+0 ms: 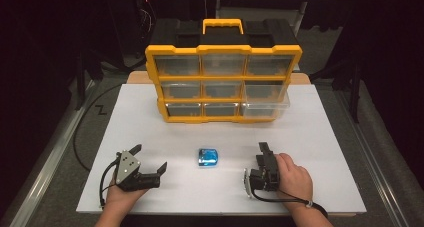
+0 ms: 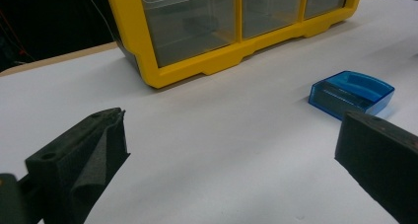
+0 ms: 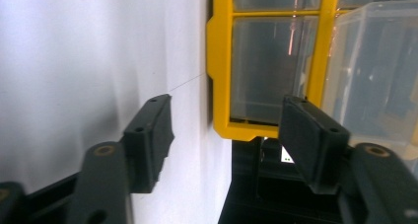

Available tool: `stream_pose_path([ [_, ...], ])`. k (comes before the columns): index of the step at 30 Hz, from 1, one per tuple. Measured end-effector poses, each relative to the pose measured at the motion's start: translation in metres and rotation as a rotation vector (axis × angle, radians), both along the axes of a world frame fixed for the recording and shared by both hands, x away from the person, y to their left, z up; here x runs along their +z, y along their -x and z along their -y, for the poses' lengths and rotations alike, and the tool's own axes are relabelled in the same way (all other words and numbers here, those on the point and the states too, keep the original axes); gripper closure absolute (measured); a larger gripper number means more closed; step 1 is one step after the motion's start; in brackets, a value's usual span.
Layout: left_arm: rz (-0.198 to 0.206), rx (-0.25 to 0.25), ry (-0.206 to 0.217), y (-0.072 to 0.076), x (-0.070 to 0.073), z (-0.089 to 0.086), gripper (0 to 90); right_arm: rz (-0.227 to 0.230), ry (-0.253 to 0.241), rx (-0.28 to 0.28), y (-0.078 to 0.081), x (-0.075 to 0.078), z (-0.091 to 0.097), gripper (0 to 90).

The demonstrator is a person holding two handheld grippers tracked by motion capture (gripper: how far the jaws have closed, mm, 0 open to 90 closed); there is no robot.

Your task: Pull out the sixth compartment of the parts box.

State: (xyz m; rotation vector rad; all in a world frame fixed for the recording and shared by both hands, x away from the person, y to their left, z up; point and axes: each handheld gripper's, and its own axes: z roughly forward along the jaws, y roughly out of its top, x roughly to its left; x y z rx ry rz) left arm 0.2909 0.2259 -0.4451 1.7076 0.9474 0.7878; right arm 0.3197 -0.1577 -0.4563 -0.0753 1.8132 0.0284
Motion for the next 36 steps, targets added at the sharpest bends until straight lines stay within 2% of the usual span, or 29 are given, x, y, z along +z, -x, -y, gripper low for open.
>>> stream_pose_path([
  [2,0.002,-0.002,0.000,0.000,0.000,0.000,0.4,0.006,-0.005,0.019,0.000,0.003,0.000,31.8],
  [4,0.002,-0.003,0.000,0.000,0.000,0.000,0.3,-0.002,-0.012,0.011,0.001,0.003,0.000,27.7],
  [9,0.001,-0.001,0.002,0.001,0.000,0.000,0.4,-0.007,-0.017,-0.003,-0.003,0.003,0.003,5.5],
  [11,0.002,0.000,0.003,0.001,0.000,0.000,0.3,-0.005,-0.037,-0.008,-0.004,0.004,0.005,0.8],
  [12,0.002,0.001,0.002,0.001,0.000,0.000,0.3,0.005,-0.034,-0.006,-0.005,0.005,0.006,0.8],
  [14,0.002,0.002,0.003,0.001,0.000,0.000,0.4,0.015,-0.059,-0.025,-0.004,0.008,0.008,0.8],
  [16,0.003,0.002,0.002,0.001,0.000,0.000,0.3,0.020,-0.068,-0.017,-0.005,0.010,0.010,0.8],
  [23,-0.004,0.013,0.015,0.000,0.001,-0.002,0.4,0.008,-0.144,-0.039,-0.006,0.014,0.014,0.8],
  [29,0.008,0.047,0.007,-0.001,0.001,-0.003,0.3,-0.039,-0.250,-0.064,-0.010,0.016,0.019,0.8],
  [31,0.011,0.061,0.006,-0.001,0.001,-0.004,0.3,-0.069,-0.306,-0.079,-0.012,0.017,0.021,0.8],
  [32,0.013,0.062,0.005,-0.001,0.002,-0.004,0.3,-0.103,-0.351,-0.095,-0.013,0.018,0.023,0.8],
  [36,0.005,0.057,0.003,-0.001,0.001,-0.004,0.3,-0.145,-0.432,-0.124,-0.016,0.017,0.028,0.8],
])
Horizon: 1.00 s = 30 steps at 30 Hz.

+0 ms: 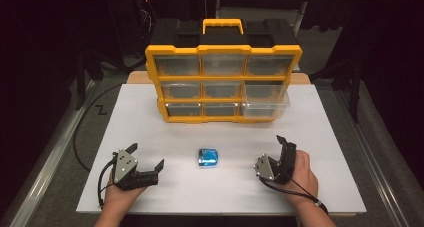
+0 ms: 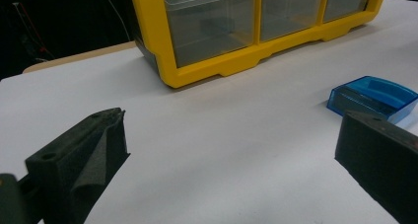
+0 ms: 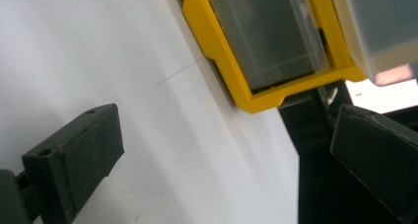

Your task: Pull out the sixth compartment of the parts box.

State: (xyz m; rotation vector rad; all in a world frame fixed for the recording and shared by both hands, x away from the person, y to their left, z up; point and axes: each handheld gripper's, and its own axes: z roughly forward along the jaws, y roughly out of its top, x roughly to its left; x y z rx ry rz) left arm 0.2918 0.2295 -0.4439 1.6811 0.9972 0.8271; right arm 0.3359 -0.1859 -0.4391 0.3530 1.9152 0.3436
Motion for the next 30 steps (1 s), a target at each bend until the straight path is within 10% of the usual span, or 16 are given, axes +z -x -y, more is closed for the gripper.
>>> stream_pose_path([
  [30,-0.039,0.016,0.003,-0.005,-0.002,0.002,0.4,-0.278,-0.608,-0.085,-0.014,0.004,0.034,0.9],
])
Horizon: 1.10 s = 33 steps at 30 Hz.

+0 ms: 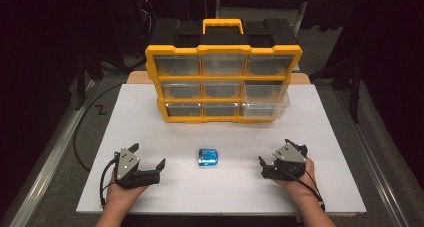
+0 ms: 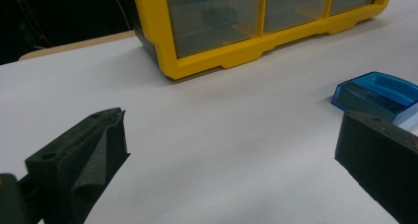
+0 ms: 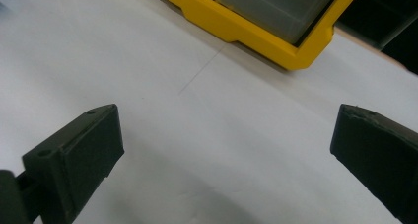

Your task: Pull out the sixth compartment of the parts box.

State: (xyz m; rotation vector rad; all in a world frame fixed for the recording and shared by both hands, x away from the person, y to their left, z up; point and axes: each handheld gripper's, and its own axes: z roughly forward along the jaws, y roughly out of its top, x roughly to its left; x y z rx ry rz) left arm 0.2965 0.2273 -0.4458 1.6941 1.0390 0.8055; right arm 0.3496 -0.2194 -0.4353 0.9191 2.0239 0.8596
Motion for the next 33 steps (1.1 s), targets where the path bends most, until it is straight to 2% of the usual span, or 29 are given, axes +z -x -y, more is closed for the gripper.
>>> stream_pose_path([
  [6,0.006,0.000,0.005,0.000,0.000,-0.001,0.4,-0.075,-0.108,0.004,-0.004,-0.001,0.005,0.9],
  [8,0.015,0.001,0.009,0.000,0.000,-0.001,0.3,-0.081,-0.135,0.007,-0.004,0.000,0.005,0.9],
  [9,0.018,0.001,0.011,0.000,0.001,-0.001,0.3,-0.088,-0.167,0.007,-0.003,0.000,0.006,0.9],
  [14,0.022,0.003,0.023,-0.003,0.001,0.000,0.4,-0.093,-0.265,0.027,0.000,0.003,0.008,1.0],
  [19,0.022,0.009,0.033,-0.005,0.000,0.000,0.3,-0.117,-0.315,0.018,0.001,0.005,0.008,1.1],
  [26,0.027,0.008,0.031,-0.004,0.001,-0.001,0.3,-0.113,-0.397,0.002,0.000,0.009,0.014,1.0],
  [33,0.029,0.010,0.033,-0.005,0.001,0.000,0.3,-0.094,-0.391,0.002,0.000,0.010,0.016,1.1],
])
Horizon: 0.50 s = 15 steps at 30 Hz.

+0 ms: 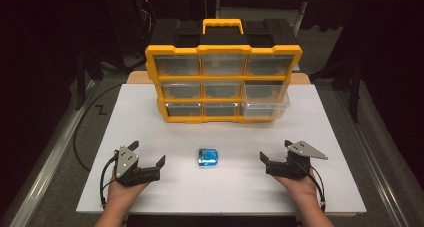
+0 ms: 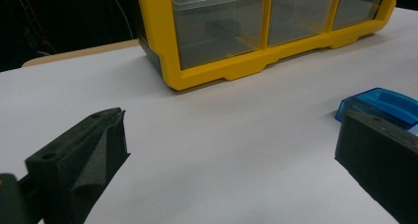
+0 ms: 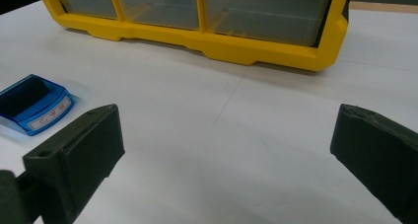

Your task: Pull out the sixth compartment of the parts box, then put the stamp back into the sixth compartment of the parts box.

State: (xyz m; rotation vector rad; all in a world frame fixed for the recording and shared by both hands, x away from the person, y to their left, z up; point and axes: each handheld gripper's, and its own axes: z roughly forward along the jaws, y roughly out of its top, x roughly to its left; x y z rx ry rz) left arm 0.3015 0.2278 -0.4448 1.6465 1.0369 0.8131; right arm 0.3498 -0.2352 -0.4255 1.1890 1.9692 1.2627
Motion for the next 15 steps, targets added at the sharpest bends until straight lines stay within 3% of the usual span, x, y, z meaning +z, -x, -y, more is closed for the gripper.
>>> stream_pose_path([
  [11,-0.010,-0.006,-0.009,-0.0004,-0.0006,0.0039,0.3,-0.038,0.098,0.032,-0.0002,-0.0051,-0.0080,1.0],
  [15,-0.005,-0.007,-0.012,0.0015,-0.0005,0.0045,0.3,-0.085,0.119,0.028,-0.0035,-0.0070,-0.0076,1.0],
])
